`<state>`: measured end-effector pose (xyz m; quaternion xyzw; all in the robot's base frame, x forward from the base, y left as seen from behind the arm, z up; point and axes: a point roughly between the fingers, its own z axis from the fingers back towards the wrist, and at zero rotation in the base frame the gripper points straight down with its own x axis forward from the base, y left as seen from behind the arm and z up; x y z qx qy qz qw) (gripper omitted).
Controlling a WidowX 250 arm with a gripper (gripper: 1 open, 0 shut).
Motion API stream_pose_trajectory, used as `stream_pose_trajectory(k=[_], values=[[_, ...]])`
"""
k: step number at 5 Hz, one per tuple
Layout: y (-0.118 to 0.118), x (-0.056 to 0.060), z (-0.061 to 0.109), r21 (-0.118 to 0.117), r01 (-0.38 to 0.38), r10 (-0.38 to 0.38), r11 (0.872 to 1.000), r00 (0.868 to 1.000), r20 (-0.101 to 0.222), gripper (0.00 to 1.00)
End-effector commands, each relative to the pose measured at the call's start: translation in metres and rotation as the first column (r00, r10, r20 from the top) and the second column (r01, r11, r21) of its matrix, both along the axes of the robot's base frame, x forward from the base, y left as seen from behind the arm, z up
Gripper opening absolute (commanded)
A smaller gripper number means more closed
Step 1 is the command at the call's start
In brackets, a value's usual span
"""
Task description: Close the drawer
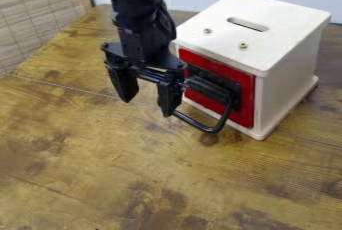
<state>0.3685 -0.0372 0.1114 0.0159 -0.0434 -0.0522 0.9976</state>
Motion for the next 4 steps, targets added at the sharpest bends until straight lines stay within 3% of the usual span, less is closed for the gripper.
stream_pose_trajectory(k=[1,3,4], values=[[0.015,0.009,0.017,-0.006,-0.001,0.002,1.000,0.998,0.060,1.00],[0.042,0.004,0.004,-0.007,0.020,-0.020,1.000,0.998,0.065,1.00],[0.042,0.003,-0.005,-0.008,0.033,-0.032,0.999,0.997,0.076,1.00]])
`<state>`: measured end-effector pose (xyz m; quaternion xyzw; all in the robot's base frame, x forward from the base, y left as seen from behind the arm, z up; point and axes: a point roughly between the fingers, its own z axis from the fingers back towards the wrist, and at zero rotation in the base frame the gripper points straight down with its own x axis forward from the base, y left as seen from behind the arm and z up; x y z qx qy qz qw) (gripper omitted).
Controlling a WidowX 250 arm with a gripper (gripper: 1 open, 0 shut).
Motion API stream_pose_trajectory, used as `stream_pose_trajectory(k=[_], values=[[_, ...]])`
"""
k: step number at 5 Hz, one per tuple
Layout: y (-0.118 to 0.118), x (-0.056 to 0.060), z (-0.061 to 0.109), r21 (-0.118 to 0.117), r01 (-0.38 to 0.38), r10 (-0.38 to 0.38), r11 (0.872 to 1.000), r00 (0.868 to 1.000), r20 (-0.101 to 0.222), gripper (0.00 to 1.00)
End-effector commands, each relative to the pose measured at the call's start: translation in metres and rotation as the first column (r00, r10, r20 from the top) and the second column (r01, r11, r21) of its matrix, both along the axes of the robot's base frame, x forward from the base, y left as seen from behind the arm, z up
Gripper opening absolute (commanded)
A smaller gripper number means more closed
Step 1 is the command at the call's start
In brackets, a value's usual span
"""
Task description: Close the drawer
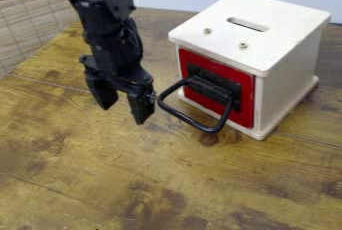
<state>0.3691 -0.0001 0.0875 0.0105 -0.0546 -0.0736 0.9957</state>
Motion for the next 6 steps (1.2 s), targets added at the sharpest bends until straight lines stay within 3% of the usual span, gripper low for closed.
stream_pose_trajectory(k=[1,2,4,6], values=[[0.004,0.003,0.008,-0.003,0.005,-0.005,1.000,0.998,0.063,1.00],[0.004,0.003,0.010,-0.006,-0.015,0.015,1.000,0.997,0.075,1.00],[-0.014,0.004,0.016,-0.013,0.021,-0.020,1.000,0.996,0.089,1.00],[-0.002,0.002,0.014,-0.020,0.006,-0.004,1.000,0.995,0.095,1.00]])
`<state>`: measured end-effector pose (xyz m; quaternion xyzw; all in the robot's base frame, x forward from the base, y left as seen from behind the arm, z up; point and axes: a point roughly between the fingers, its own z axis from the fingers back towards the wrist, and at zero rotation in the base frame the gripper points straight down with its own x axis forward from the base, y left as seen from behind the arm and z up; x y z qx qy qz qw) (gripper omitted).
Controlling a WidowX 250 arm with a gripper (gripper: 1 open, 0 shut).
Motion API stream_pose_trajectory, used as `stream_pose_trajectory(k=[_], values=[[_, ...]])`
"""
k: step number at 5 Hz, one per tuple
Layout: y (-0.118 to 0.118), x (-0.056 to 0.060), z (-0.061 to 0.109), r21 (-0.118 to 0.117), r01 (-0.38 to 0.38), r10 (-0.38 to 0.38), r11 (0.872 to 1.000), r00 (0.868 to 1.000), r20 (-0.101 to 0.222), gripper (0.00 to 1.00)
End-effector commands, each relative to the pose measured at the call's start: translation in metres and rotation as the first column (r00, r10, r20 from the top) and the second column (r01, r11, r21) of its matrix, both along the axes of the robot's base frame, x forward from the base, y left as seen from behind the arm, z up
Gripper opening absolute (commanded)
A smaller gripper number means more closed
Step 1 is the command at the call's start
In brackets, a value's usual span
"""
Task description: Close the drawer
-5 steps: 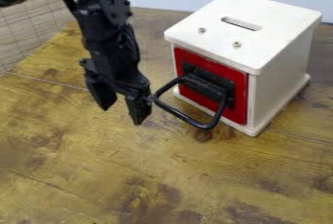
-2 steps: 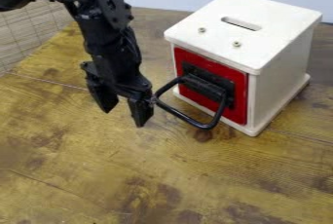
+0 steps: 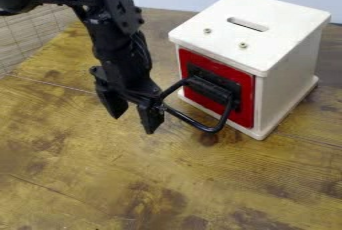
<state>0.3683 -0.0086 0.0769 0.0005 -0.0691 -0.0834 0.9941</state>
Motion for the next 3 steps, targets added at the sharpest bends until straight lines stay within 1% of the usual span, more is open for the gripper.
stream_pose_trajectory(k=[1,2,3], values=[[0.0179,0.0019,0.0271,-0.004,-0.027,0.027,1.000,0.997,0.072,1.00],[0.0166,0.0031,0.0232,-0.006,-0.072,0.072,0.997,0.994,0.084,1.00],[0.0139,0.0047,0.0245,-0.004,-0.042,0.042,0.999,0.994,0.102,1.00]])
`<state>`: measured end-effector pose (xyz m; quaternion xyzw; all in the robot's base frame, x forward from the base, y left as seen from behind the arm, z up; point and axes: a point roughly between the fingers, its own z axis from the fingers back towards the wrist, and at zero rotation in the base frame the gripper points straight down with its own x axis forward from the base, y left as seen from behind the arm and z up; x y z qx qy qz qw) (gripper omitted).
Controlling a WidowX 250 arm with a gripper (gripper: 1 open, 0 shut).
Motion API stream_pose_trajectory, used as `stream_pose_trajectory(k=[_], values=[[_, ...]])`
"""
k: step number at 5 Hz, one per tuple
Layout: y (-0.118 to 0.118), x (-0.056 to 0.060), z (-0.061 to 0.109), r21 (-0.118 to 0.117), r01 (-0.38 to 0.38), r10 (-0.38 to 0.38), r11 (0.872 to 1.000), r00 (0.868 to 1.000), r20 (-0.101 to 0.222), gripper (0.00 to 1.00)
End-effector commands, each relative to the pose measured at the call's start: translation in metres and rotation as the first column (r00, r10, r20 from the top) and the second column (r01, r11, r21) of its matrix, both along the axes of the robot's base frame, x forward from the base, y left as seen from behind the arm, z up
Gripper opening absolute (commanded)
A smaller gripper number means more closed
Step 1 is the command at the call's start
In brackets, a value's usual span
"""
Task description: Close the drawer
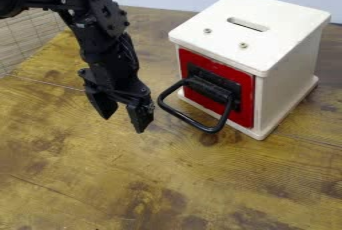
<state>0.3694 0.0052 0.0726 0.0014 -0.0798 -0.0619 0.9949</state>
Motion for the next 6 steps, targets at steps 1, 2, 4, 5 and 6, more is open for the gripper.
stream_pose_trajectory(k=[1,2,4,5,6], values=[[-0.003,0.003,0.030,0.007,0.032,-0.033,0.999,0.995,0.096,1.00],[-0.004,0.003,0.037,0.009,0.061,-0.061,0.998,0.992,0.111,1.00],[-0.010,0.003,0.039,0.019,0.018,-0.020,1.000,0.991,0.133,1.00],[-0.016,0.004,0.036,0.022,-0.046,0.042,0.999,0.989,0.142,1.00],[-0.011,0.004,0.035,0.030,0.001,-0.005,1.000,0.989,0.146,1.00]])
